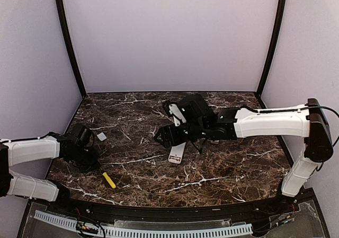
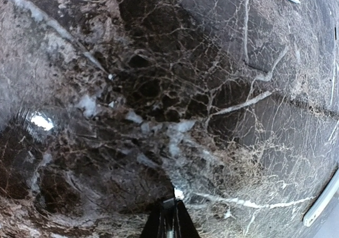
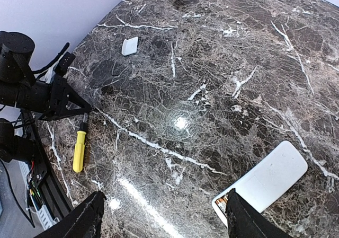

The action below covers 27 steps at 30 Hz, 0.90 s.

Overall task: Unload the batteries from the remote control
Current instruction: Pick up the screwdriver from the center of the board.

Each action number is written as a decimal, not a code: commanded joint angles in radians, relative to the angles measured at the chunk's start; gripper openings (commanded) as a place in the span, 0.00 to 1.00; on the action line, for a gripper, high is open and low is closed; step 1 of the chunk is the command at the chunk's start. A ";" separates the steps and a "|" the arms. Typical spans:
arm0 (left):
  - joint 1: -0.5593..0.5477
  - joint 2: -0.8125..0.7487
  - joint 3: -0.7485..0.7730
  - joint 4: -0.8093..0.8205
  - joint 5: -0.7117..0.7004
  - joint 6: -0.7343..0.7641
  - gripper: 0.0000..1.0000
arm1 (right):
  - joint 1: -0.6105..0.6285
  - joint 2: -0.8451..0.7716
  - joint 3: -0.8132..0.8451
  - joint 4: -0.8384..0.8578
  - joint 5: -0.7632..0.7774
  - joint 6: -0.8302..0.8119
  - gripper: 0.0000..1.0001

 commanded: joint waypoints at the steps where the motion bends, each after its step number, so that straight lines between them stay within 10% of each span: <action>1: 0.006 0.000 -0.021 -0.004 -0.003 0.003 0.04 | -0.005 -0.016 -0.017 0.032 0.019 0.011 0.77; 16: 0.006 -0.198 0.113 -0.052 0.004 -0.096 0.00 | -0.007 -0.106 -0.056 0.087 0.061 0.041 0.80; 27: -0.070 -0.132 0.236 0.300 0.061 -0.237 0.00 | -0.006 -0.154 -0.078 0.230 0.040 0.093 0.92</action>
